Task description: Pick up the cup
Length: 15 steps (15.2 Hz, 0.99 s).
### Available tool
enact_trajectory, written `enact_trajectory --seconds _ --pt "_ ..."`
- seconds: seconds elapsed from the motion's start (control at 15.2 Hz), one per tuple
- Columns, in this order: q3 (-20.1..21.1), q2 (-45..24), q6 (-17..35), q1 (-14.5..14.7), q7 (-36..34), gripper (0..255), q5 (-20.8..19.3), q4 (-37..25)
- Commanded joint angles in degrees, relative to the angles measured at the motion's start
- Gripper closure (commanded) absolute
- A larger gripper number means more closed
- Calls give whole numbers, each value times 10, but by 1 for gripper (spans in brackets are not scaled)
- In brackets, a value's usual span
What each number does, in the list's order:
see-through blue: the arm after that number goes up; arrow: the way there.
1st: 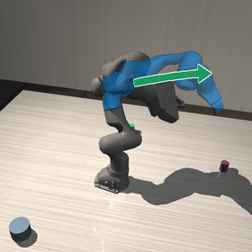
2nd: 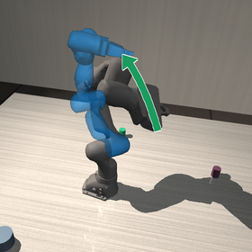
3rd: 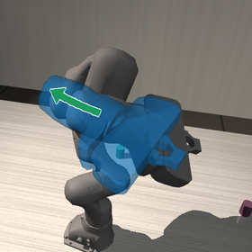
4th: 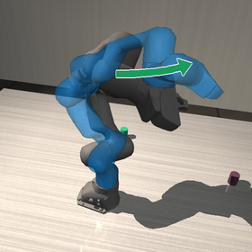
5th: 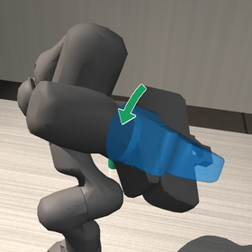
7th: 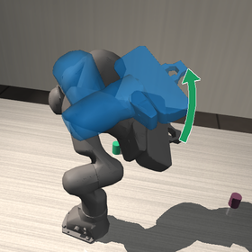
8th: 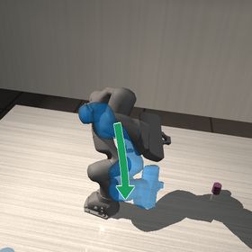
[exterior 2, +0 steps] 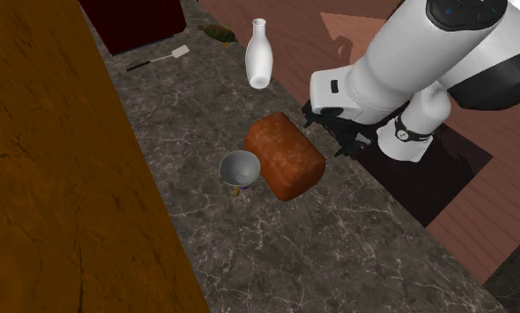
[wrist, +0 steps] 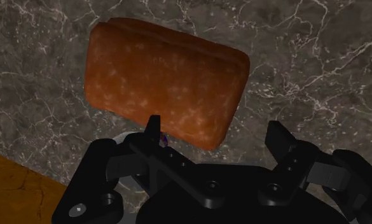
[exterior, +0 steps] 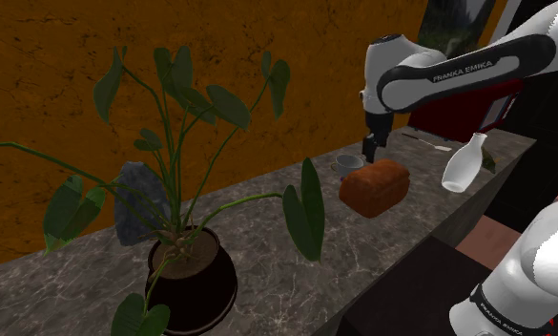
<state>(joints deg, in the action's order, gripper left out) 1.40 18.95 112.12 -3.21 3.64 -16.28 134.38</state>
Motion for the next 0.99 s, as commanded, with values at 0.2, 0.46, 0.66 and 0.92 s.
enact_trajectory --seconds 0.2,0.46,0.66,0.92 --pt "-4 -107 62 -15 -21 0 -38 -45" --pt "-10 -193 99 -24 -38 0 -70 -92" --pt "-16 -258 119 -29 -50 0 -92 -136" --pt "-24 -327 134 -32 -60 0 -113 -190"
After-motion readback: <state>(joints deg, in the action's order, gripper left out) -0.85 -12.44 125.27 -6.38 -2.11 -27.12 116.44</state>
